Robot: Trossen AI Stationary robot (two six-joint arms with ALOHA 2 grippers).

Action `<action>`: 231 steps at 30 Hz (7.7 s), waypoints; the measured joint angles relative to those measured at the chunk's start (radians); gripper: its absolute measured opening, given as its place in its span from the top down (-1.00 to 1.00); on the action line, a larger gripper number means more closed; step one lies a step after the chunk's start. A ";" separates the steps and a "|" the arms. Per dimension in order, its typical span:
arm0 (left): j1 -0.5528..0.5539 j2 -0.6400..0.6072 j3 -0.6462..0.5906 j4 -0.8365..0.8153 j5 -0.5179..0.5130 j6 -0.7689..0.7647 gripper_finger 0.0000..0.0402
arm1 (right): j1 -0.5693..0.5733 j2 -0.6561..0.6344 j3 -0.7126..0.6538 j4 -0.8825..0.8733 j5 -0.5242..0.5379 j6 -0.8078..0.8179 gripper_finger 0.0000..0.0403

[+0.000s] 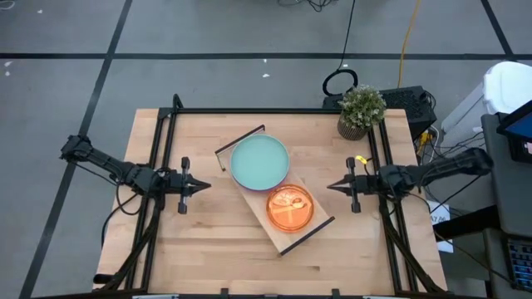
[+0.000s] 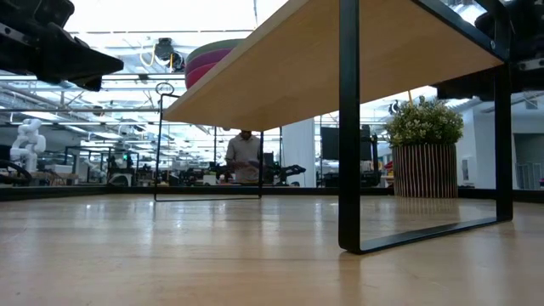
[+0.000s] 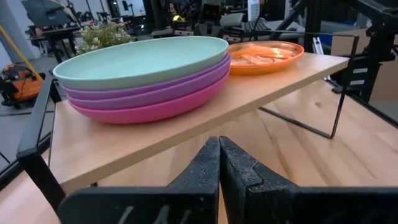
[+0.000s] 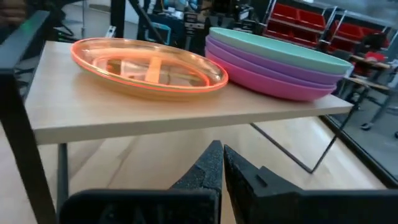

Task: Place and stack plates onto a shelf
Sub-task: Return to Home Position

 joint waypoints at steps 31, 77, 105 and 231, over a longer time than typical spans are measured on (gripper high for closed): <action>-0.008 -0.161 0.000 -0.102 -0.010 -0.003 1.00 | -0.144 -0.142 -0.038 -0.096 -0.076 0.012 1.00; 0.280 -0.320 -0.096 0.001 0.243 0.107 1.00 | -0.177 -0.251 -0.062 -0.164 -0.099 0.004 1.00; 0.279 -0.320 -0.096 -0.044 0.316 0.042 1.00 | -0.196 -0.354 -0.062 -0.210 -0.151 0.057 1.00; 0.357 -0.318 -0.096 -0.087 0.430 -0.116 0.99 | -0.196 -0.354 -0.062 -0.206 -0.151 0.079 1.00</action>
